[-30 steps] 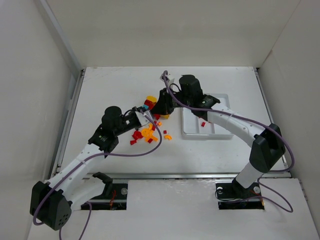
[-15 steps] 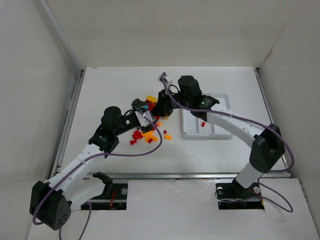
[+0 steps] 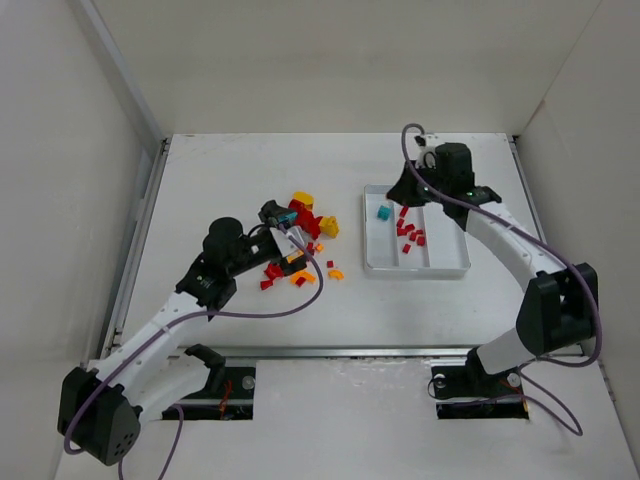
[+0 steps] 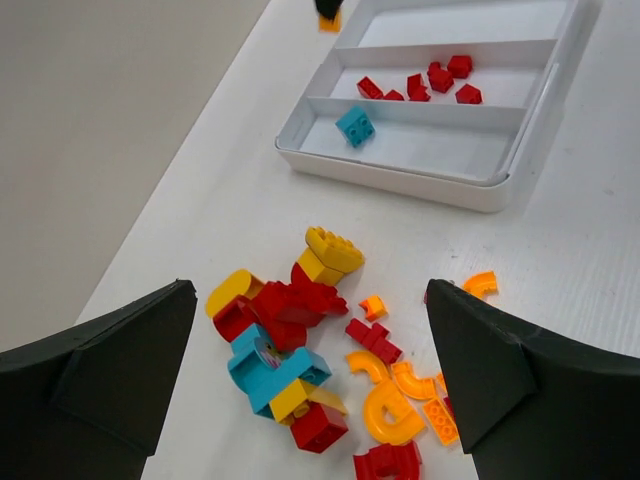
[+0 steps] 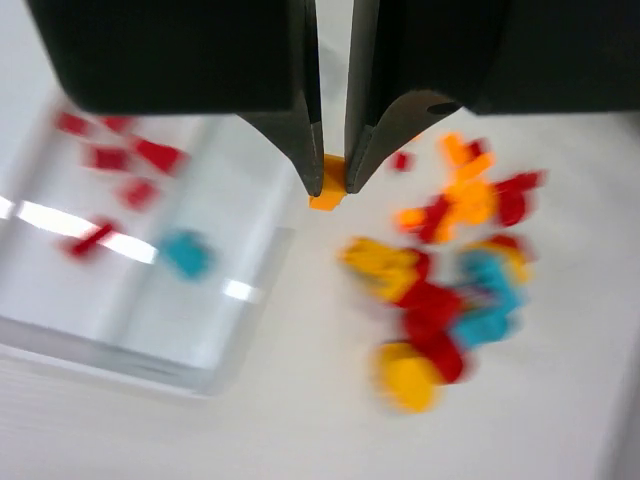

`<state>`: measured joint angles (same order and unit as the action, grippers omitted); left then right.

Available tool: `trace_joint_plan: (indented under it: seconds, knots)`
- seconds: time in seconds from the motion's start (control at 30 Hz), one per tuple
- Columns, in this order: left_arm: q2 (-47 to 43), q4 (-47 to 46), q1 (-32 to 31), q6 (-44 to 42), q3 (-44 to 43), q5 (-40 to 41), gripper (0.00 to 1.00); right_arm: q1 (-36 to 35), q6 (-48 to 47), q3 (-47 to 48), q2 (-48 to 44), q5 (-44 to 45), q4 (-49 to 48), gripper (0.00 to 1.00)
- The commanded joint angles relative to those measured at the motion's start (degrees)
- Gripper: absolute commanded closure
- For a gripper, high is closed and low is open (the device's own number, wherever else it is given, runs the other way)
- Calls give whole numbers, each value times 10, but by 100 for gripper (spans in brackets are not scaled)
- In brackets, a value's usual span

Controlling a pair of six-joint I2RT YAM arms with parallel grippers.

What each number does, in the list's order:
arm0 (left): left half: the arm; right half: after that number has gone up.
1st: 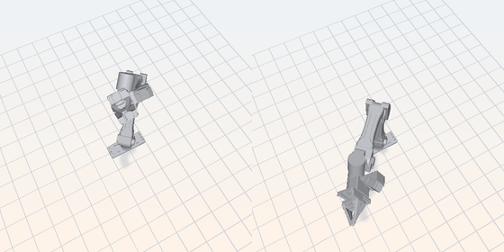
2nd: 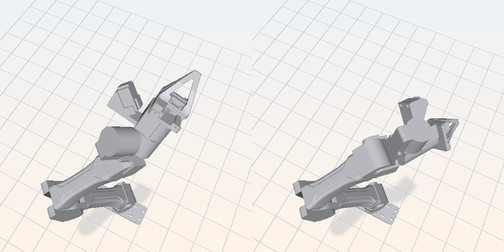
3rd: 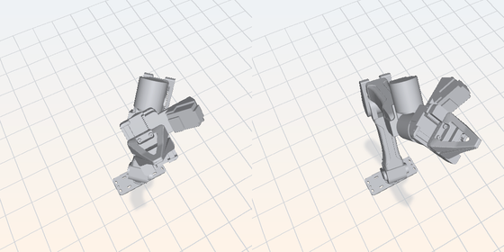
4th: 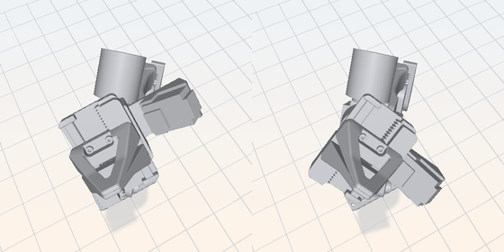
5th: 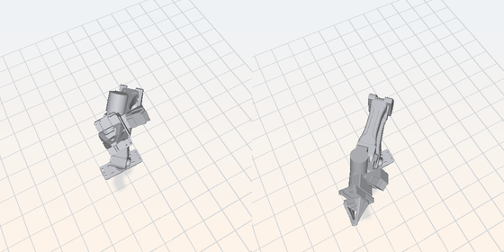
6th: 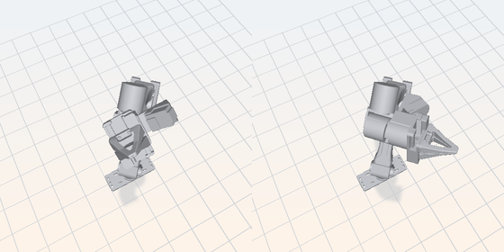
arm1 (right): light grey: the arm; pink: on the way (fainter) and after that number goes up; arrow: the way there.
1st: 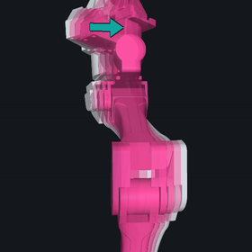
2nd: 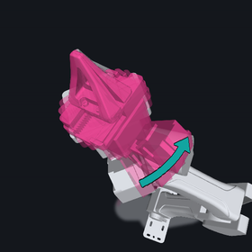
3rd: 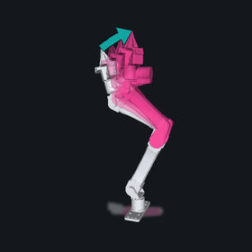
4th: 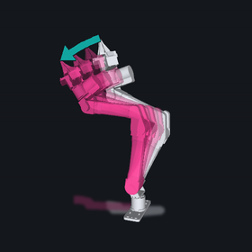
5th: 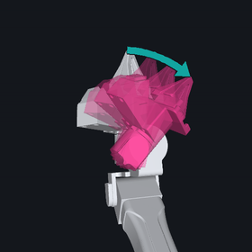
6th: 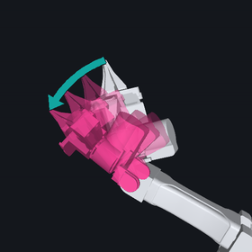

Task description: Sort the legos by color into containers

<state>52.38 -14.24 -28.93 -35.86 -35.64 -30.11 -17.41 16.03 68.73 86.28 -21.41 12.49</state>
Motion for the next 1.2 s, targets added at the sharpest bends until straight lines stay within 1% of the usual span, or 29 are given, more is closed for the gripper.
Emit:
trace_joint_plan:
  seconds: [0.0, 0.1, 0.2, 0.27, 0.4, 0.5, 0.53, 0.57, 0.6, 0.7, 0.73, 0.8, 0.83, 0.87, 0.93, 1.0, 1.03, 1.1, 1.13, 1.17]
  knots:
    - [-19, 7, -3, 17, 25, 16, 0, 19, -72, 2, -12, 136, 93, 100]
    - [-19, -2, -3, 49, 53, 70, 0, 45, -96, 2, -1, 195, 108, 100]
    - [-19, -34, -3, 75, 79, 143, 0, 67, -96, -3, -1, 220, 108, 100]
    - [-25, -57, -3, 80, 110, 191, 0, 101, -96, -4, 18, 227, 102, 100]
    - [-37, -99, 2, 97, 160, 253, 0, 150, -91, 10, 72, 227, 115, 100]
    - [-43, -111, 2, 109, 181, 266, 0, 171, -91, 16, 111, 213, 132, 100]
    - [-49, -117, 7, 117, 189, 266, 0, 171, -91, 16, 118, 208, 132, 98]
    - [-49, -117, 7, 117, 197, 271, 0, 171, -91, 16, 123, 208, 132, 93]
    - [-49, -123, 7, 126, 197, 271, 0, 171, -85, 16, 131, 208, 132, 82]
    - [-55, -128, 12, 145, 210, 264, 0, 171, -85, 21, 137, 208, 138, 62]
    - [-61, -128, 12, 145, 210, 258, 0, 171, -80, 21, 137, 208, 143, 52]
    - [-61, -134, 12, 145, 216, 258, 0, 171, -79, 21, 128, 208, 143, 42]
    - [-61, -140, 12, 145, 216, 258, 0, 171, -79, 21, 114, 208, 143, 30]
    - [-61, -148, 18, 145, 216, 264, 0, 171, -86, 21, 106, 200, 143, 26]
    - [-61, -154, 18, 155, 221, 264, 0, 151, -101, 21, 86, 211, 150, 26]
    - [-61, -160, 25, 170, 228, 270, 0, 122, -129, 21, 46, 223, 150, 25]
    - [-61, -160, 30, 170, 234, 270, 0, 86, -138, 16, 30, 236, 150, 25]
    - [-61, -166, 35, 175, 234, 270, 0, 42, -165, 2, -12, 241, 137, 25]
    - [-61, -166, 35, 175, 234, 270, 0, -9, -176, -4, -23, 241, 131, 25]
    - [-61, -173, 35, 175, 234, 270, 0, -36, -188, -20, -32, 229, 116, 25]
